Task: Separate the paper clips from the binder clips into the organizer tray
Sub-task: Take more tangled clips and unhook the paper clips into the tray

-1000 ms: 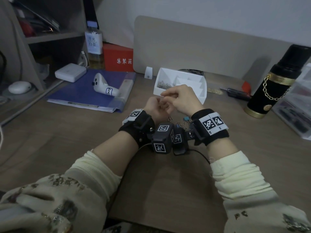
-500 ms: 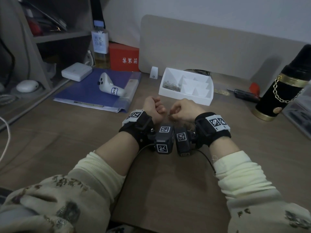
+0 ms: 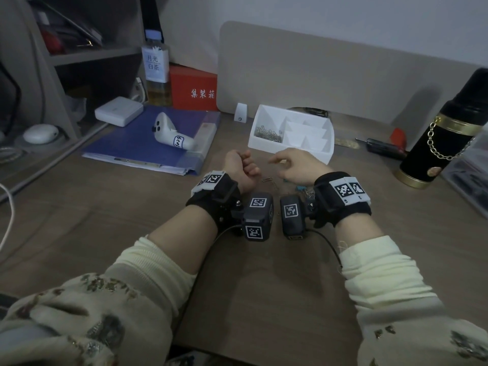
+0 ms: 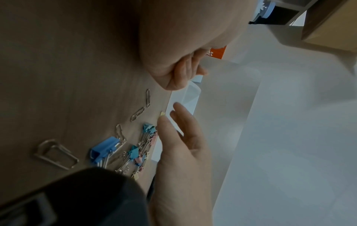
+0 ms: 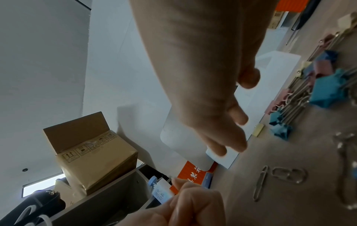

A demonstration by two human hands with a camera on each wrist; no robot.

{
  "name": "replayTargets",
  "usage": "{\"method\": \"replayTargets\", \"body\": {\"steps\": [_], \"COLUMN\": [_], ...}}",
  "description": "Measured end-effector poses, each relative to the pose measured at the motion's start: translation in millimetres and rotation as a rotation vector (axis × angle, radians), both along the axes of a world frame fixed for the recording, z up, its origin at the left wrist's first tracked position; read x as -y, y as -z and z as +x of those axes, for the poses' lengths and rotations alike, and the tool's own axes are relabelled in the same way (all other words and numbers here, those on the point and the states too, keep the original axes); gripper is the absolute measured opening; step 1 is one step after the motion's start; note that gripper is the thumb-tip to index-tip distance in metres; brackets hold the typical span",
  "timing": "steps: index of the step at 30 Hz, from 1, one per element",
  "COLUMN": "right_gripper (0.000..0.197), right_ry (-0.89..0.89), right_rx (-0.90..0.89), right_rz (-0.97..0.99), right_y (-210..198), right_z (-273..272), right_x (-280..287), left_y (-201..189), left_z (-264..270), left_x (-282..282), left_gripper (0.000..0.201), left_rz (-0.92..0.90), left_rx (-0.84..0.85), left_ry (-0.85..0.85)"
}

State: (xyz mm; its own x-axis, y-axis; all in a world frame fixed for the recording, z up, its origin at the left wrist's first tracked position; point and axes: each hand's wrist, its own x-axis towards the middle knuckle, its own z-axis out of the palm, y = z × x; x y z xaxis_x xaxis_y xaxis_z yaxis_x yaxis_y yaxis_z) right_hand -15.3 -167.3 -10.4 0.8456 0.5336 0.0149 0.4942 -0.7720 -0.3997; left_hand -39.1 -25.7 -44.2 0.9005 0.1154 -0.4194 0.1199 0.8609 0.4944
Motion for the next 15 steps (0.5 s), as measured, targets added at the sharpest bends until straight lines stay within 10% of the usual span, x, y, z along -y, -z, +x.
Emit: {"method": "replayTargets", "body": {"steps": [5, 15], "right_gripper": [0.049, 0.045], "right_ry": [-0.097, 0.024], "right_rx": [-0.098, -0.098], "right_rz": [-0.239, -0.112], "right_y": [-5.1, -13.6], "right_z": [-9.6, -14.2], "right_x": [-2.8, 31.1], "left_y": [1.2, 2.6], "left_z": [1.2, 0.9], "left_x": [1.0, 8.9], "left_gripper": [0.038, 0.038], "left_rz": [0.001, 0.053], "left_rx": [0.004, 0.019], "left_ry": [0.006, 0.063]}}
